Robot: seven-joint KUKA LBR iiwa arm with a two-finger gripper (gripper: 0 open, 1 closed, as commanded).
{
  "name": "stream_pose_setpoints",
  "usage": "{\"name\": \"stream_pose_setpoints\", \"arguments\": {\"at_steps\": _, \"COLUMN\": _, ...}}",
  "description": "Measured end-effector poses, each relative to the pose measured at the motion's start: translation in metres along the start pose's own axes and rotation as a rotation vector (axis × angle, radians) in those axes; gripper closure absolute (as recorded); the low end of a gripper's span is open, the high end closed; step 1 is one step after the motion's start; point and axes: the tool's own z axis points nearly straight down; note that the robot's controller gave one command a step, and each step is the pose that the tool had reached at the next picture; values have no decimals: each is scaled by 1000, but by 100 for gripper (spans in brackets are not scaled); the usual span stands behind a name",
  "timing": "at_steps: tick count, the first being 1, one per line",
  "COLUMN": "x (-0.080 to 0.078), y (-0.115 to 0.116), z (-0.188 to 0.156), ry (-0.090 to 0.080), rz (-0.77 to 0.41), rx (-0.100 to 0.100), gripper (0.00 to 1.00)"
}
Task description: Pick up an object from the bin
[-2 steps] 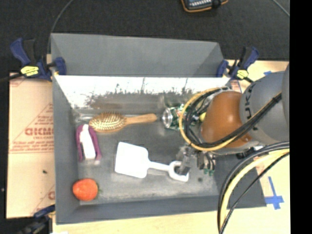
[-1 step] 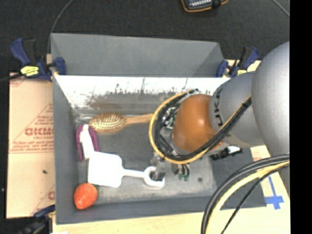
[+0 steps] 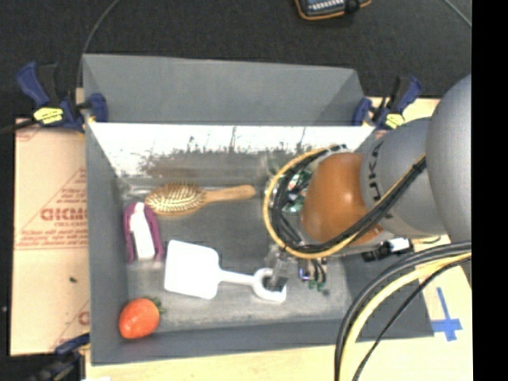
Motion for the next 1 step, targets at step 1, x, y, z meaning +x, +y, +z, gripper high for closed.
{"name": "stream_pose_setpoints", "arguments": {"at_steps": 1, "x": -12, "y": 40, "z": -54, "ry": -3, "rz": -81, "rx": -15, "gripper": 100}}
